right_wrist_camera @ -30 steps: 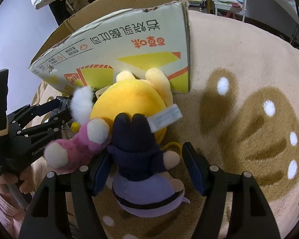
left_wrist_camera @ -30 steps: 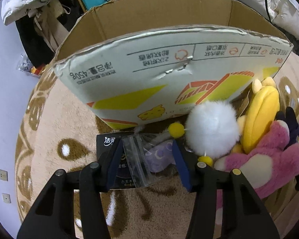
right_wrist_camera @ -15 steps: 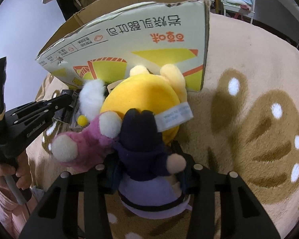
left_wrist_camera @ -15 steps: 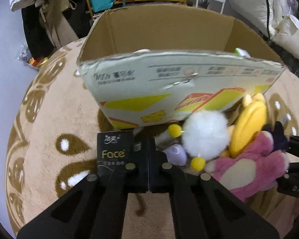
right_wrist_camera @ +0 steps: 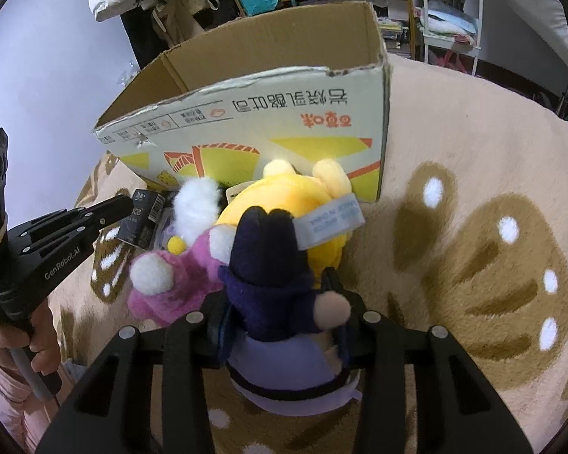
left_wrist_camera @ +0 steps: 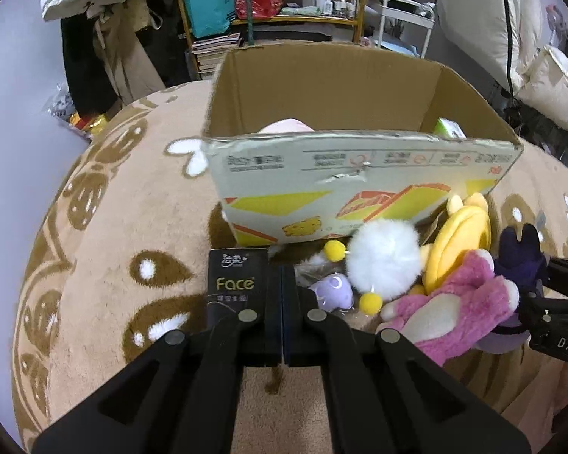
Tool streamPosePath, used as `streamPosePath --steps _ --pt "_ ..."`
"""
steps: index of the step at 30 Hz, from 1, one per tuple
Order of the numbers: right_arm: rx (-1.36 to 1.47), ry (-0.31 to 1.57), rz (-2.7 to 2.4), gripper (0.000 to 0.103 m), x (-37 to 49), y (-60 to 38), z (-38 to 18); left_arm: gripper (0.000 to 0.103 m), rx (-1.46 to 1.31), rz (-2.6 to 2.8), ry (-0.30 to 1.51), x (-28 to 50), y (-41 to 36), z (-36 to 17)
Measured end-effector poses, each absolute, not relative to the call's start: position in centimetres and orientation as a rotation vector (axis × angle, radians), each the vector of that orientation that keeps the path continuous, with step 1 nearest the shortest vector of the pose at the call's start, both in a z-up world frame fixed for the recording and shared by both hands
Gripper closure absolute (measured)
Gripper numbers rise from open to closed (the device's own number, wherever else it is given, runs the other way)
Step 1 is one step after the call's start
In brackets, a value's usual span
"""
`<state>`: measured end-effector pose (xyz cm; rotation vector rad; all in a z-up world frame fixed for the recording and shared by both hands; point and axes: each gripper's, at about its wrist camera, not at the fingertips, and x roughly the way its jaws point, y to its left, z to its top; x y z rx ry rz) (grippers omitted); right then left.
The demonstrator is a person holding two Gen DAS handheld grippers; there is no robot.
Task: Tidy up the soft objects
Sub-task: 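Lift the black tissue pack and purple penguin plush up from the pile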
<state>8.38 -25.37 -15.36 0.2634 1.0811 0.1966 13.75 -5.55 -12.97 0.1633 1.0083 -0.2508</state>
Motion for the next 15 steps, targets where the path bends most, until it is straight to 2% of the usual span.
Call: streamPosePath --steps 15 --pt "0.303 1.092 0.203 0.059 8.5 -26.2 -15.6 0.091 0.118 -0.226 1.155 15.8 -4.6 -16.0"
